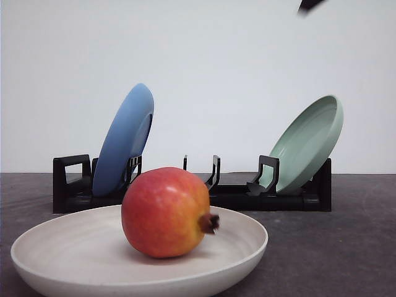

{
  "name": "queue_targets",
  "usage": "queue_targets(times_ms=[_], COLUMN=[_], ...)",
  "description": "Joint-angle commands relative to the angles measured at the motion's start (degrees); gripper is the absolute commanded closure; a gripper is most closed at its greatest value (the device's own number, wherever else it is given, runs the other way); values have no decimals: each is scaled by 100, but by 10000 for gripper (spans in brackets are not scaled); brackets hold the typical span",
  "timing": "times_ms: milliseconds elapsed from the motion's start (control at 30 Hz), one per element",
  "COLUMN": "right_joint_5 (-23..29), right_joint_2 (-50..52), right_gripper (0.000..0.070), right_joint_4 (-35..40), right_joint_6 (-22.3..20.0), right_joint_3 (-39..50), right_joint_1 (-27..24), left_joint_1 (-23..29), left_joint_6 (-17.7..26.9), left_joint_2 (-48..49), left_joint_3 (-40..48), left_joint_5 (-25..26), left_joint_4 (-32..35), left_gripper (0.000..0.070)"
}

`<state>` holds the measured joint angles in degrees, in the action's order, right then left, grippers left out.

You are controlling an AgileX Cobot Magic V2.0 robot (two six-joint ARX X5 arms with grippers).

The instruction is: Place pomegranate in white plate

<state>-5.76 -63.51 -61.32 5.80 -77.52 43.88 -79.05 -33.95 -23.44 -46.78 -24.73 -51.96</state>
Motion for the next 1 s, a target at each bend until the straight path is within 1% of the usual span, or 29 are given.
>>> queue_targets(times_ms=[0,67,233,333,400,500,633,667,700,733,767,800,833,867,967], right_joint_5=[26,25,36,181,294,438,450,449,443,432,422,425,442,452,450], right_joint_2=[371,891,2260,2989,3371,3710,3821,3819,3819,3817,3814,3812,3812,3812,3818], right_gripper=[28,28,28,28,28,28,28,28,70,226,539,670,680,697,700], right_joint_4=[60,301,1217,1688,1929,2079,2101,2121,2134,2143,2146,2145,2149,2168,2228], right_joint_6=[5,76,423,663,744,771,769,771,774,774,770,761,764,770,767], right_joint_3=[210,587,1907,2674,3083,3462,3574,3574,3574,3574,3574,3574,3574,3574,3573], right_joint_1=[46,48,50,50,50,50,50,50,50,50,50,52,51,50,50], left_joint_1=[-90,-90,-90,-90,-90,-90,-90,-90,-90,-90,-90,-87,-85,-85,-85], left_joint_6=[-20,-17,30,36,55,167,383,463,586,709,763,769,771,772,770], left_joint_2=[-11,-11,-11,-11,-11,-11,-11,-11,-11,-11,-11,-11,-11,-11,-11], left_joint_3=[-28,-28,-28,-30,-29,-28,-31,-29,-28,-30,-31,-31,-29,-30,-31], left_joint_5=[-32,-33,-151,-270,-289,-295,-410,-435,-438,-434,-443,-475,-504,-524,-547], left_joint_4=[85,86,105,106,113,211,485,536,568,572,565,566,572,576,572], left_gripper=[145,145,145,145,145,145,151,188,335,579,679,685,700,700,700])
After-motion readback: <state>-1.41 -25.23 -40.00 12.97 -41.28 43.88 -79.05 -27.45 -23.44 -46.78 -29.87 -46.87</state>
